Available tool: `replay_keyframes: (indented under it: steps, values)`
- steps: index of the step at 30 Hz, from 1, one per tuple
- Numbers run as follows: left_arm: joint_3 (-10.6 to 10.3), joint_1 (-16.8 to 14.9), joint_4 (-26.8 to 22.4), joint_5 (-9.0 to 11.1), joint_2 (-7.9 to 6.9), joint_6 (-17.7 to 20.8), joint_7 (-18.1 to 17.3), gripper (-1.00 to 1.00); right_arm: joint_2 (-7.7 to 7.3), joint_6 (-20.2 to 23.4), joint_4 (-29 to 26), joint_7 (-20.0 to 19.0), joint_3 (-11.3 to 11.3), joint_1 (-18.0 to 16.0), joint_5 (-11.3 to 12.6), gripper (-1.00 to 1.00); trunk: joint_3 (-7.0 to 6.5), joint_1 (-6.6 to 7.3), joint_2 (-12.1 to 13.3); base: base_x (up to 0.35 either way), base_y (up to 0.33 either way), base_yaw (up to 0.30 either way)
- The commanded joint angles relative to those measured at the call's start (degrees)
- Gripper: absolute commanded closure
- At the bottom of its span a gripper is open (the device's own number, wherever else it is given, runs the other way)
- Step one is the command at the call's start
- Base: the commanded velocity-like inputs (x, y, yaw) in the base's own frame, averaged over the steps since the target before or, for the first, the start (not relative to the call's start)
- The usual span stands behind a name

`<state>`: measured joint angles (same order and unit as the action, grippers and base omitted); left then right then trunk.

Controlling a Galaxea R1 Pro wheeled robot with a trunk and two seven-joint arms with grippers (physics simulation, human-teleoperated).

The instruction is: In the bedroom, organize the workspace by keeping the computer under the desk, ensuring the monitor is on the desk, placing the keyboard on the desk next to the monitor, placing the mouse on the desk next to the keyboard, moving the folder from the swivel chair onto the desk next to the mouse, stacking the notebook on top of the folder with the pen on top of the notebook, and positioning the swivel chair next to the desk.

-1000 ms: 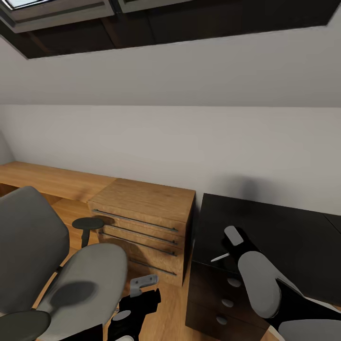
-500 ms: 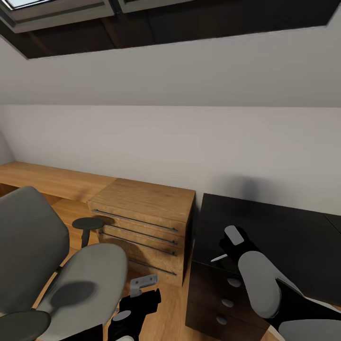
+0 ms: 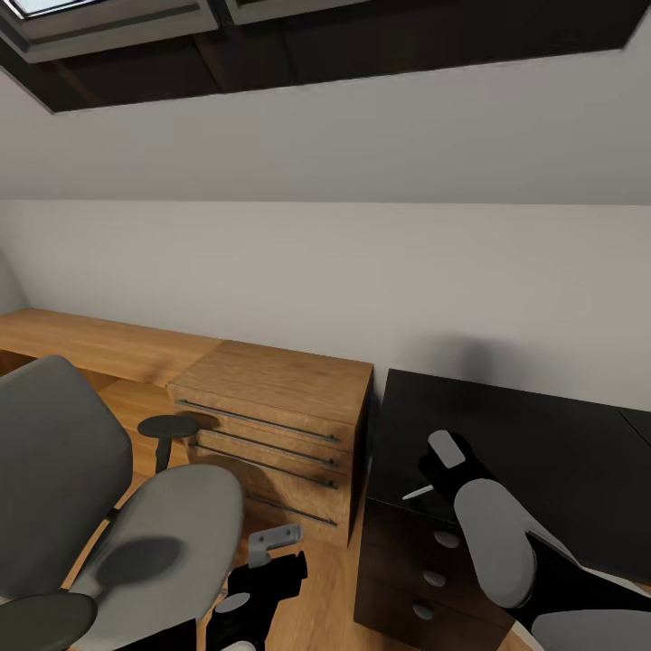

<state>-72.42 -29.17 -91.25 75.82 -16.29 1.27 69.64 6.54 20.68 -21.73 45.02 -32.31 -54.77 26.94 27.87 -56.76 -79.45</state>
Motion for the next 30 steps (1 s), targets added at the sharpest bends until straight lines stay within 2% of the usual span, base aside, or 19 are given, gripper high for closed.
replay_keyframes:
  steps: [1, 20, 30]
  values:
    - [-0.09, -0.09, -0.07, 0.11, -0.03, 0.14, 0.24, -1.0, 0.05, 0.15, -0.1, 0.26, -0.39, 0.01, 1.01, -1.0, 0.08, 0.0, -0.04, 0.0, 0.0, 0.0]
    - [-0.09, -0.09, -0.07, 0.11, -0.05, 0.14, 0.24, -1.0, 0.33, 0.2, -0.16, 0.31, -0.25, 0.01, 0.93, -1.0, 0.08, 0.0, -0.04, 0.0, 0.0, 0.0]
    - [-0.09, -0.09, -0.01, 0.11, 0.03, 0.14, 0.24, -1.0, 0.4, 1.93, -0.09, 0.16, -0.23, 0.01, 0.92, -1.0, 0.08, 0.0, -0.04, 0.0, 0.0, 0.0]
